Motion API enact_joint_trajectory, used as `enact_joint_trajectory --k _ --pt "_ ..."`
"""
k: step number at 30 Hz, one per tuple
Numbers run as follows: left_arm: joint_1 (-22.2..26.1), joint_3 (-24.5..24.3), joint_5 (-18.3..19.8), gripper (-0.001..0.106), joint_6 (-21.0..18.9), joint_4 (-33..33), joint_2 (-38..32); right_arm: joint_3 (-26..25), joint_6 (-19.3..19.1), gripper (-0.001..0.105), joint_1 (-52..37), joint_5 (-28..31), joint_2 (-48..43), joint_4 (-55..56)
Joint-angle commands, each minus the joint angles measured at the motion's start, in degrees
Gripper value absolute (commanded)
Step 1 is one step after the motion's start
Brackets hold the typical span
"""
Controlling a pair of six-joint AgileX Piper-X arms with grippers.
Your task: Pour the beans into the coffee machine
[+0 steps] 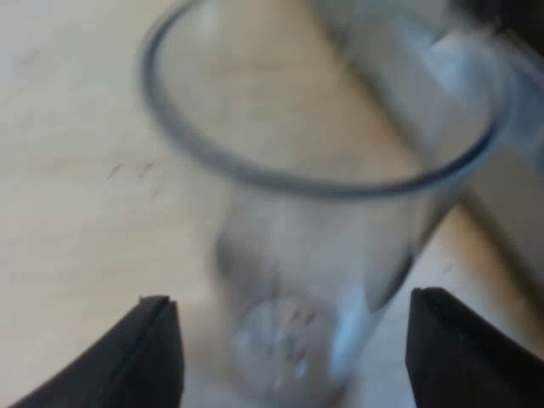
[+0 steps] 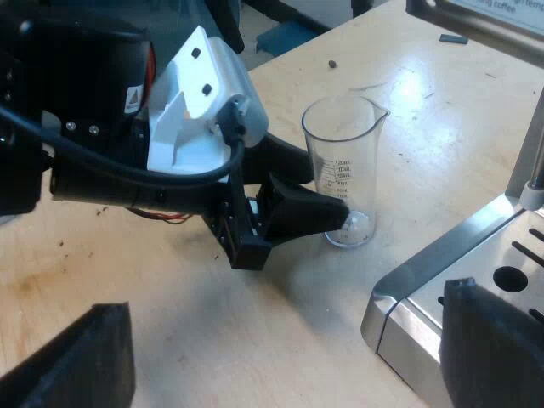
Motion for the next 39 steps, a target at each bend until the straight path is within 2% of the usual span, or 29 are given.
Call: enact_joint_trajectory --k 1,4,9,10,14,18,27,33,34,39 --pt "-0.7 -0.3 -2.3 0.060 1.2 5.5 -1.9 -0.2 -0.5 0.079 0.0 1.0 -0.2 -0.4" --pt "-2.4 -0.3 -2.8 0.060 1.2 9.6 -4.4 -0.2 -0.5 0.079 0.0 1.4 -0.2 -0.4" --pt "-3.9 -0.3 -4.2 0.060 1.2 11.7 -6.1 -0.2 -0.5 0.079 0.0 1.4 -0.2 -0.1" --pt "-6.8 -0.3 -9.0 0.059 1.2 16.1 -11.0 -0.2 -0.2 0.079 0.0 1.4 -0.2 0.4" --pt "-8.4 -0.3 -13.1 0.059 1.0 22.5 -17.9 -0.2 0.6 0.079 -0.1 1.4 -0.2 2.0" --pt "-8.4 -0.3 -13.2 0.059 1.0 27.8 -27.5 -0.2 3.7 0.079 -0.1 1.4 -0.5 3.1" --pt "-8.4 -1.0 -12.7 0.059 -0.1 35.0 -46.2 -0.2 3.7 0.079 -0.1 2.1 -6.6 7.1" --pt "-8.4 -4.8 -11.5 0.059 -0.8 40.6 -53.6 -0.6 3.7 0.079 -0.2 5.3 -11.0 13.0" --pt "-8.4 -5.1 -11.5 0.059 -0.8 40.8 -53.9 -0.6 3.7 0.079 -0.2 7.6 -14.1 16.4" --pt "-8.4 -10.6 -11.5 0.059 -0.8 43.5 -55.3 -0.6 2.8 0.079 -1.3 8.5 -19.6 19.7"
